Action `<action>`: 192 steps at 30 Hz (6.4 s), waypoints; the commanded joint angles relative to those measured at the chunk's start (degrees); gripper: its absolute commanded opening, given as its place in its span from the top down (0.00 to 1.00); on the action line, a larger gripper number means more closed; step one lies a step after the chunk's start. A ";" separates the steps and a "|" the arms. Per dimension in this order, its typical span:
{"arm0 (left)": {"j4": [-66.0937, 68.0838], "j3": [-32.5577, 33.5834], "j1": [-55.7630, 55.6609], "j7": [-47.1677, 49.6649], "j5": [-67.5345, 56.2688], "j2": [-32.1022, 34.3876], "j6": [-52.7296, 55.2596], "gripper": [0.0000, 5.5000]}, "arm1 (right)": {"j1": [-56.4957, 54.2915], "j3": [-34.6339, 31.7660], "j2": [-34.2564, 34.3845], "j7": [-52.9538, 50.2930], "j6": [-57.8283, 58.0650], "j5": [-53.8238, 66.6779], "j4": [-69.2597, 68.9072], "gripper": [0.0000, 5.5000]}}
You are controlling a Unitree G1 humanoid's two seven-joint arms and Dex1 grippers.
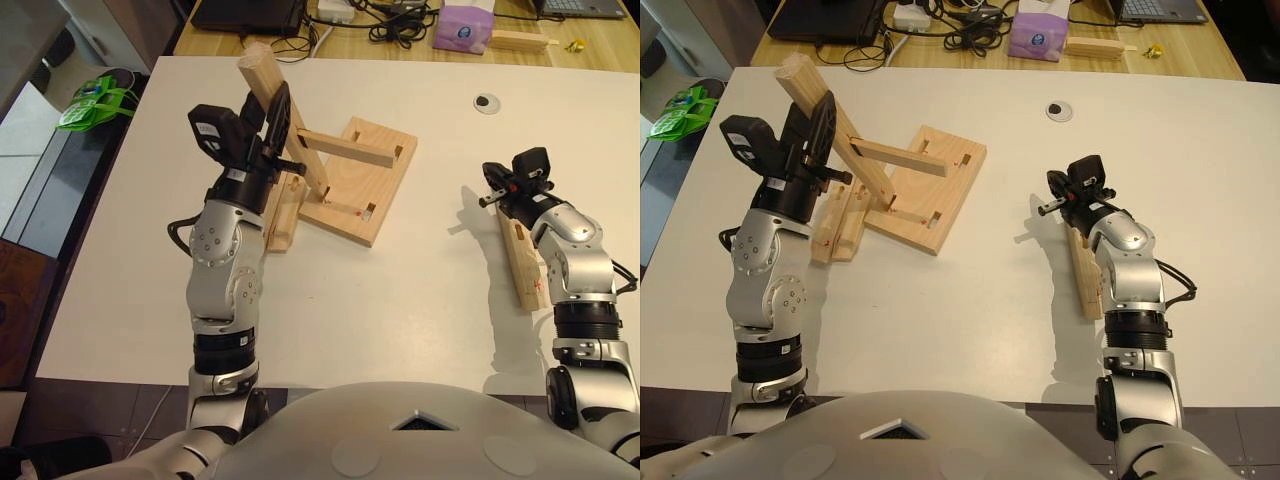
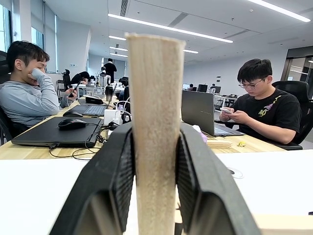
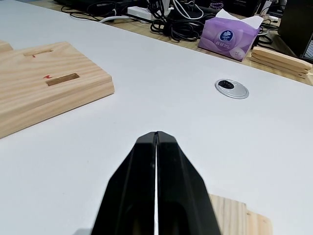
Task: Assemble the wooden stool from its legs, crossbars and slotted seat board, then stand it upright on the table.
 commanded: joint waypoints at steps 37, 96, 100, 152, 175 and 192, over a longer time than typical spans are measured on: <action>1.18 1.38 2.52 -2.81 -0.54 1.32 -3.22 0.81 | -1.06 -1.73 0.14 -2.02 -3.26 1.17 5.20 1.00; 9.89 -10.95 4.46 -0.50 5.48 1.48 9.31 0.81 | -1.49 0.01 0.44 -2.01 -4.43 0.55 5.05 1.00; 11.28 -7.76 4.19 1.88 3.29 0.23 11.41 0.81 | -1.68 0.01 0.48 -2.04 -4.37 0.56 5.11 1.00; 11.11 -16.06 -0.50 3.42 10.09 5.49 13.02 0.80 | -2.25 0.33 1.21 -2.24 -5.23 0.52 6.26 1.00; 3.87 -3.78 4.03 -2.49 5.21 1.12 -13.56 0.42 | -0.12 0.49 1.99 -3.35 -6.03 0.69 5.40 1.00; 27.50 4.54 5.62 -5.07 14.39 15.08 -9.97 0.42 | 1.24 -0.39 0.88 -2.76 -5.35 1.42 2.59 1.00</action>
